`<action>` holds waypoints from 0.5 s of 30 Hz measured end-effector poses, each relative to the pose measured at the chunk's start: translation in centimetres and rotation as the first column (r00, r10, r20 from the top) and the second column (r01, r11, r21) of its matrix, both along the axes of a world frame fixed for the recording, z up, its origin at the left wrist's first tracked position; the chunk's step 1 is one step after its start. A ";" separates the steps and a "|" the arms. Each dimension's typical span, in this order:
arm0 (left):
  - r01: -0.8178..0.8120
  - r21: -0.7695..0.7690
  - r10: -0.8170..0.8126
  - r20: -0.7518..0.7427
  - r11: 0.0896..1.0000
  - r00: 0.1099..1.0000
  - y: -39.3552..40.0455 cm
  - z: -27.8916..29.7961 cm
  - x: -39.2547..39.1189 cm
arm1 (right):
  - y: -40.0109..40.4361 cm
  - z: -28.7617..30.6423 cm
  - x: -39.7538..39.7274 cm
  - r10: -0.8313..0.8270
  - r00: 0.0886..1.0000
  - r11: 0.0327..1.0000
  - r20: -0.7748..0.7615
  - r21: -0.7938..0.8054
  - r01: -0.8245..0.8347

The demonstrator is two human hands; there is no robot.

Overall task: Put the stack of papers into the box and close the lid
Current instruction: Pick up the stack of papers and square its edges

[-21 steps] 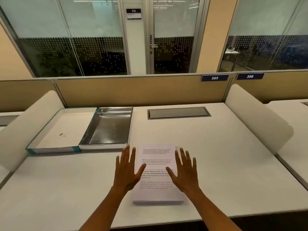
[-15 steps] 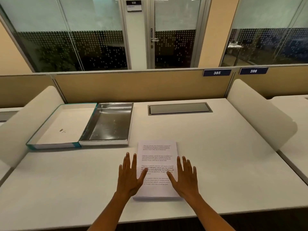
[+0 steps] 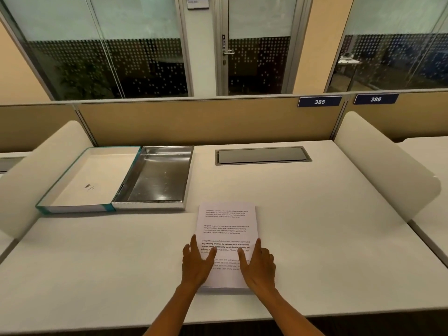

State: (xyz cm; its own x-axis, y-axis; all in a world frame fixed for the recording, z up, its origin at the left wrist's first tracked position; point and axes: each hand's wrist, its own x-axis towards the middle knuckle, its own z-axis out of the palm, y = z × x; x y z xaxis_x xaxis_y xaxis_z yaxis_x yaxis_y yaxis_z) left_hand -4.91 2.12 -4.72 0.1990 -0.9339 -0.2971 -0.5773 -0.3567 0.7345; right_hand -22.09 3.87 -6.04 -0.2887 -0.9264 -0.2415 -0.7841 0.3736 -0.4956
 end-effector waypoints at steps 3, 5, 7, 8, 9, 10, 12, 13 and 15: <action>-0.098 0.008 0.099 -0.084 0.995 0.992 -0.8 0.9 0.0 | -1.4 0.5 0.0 -0.110 0.992 0.993 0.063 0.049 0.107; -0.146 0.043 0.151 -0.143 0.988 0.978 -1.3 1.2 0.4 | -2.5 0.8 -0.2 -0.177 0.980 0.979 0.086 0.118 0.167; -0.190 0.084 0.203 -0.177 0.978 0.963 -1.8 1.4 0.9 | -3.6 1.1 -0.6 -0.227 0.969 0.959 0.100 0.194 0.204; -0.214 0.100 0.230 -0.185 0.972 0.955 -2.1 1.5 1.1 | -4.0 1.1 -0.9 -0.248 0.961 0.949 0.122 0.227 0.216; -0.237 0.113 0.256 -0.193 0.965 0.947 -2.3 1.6 1.3 | -4.3 1.1 -1.1 -0.269 0.951 0.941 0.156 0.255 0.224; -0.260 0.123 0.281 -0.203 0.958 0.938 -2.5 1.6 1.5 | -4.7 1.1 -1.4 -0.285 0.939 0.934 0.193 0.275 0.227; -0.301 0.144 0.328 -0.233 0.943 0.915 -2.8 1.5 1.8 | -5.3 1.0 -1.8 -0.298 0.921 0.930 0.251 0.295 0.221; -0.317 0.164 0.350 -0.250 0.934 0.903 -3.0 1.4 1.9 | -5.6 1.0 -1.9 -0.299 0.916 0.929 0.270 0.303 0.214; -0.327 0.225 0.383 -0.288 0.918 0.878 -3.5 1.2 2.0 | -6.3 1.1 -2.0 -0.313 0.897 0.924 0.312 0.320 0.211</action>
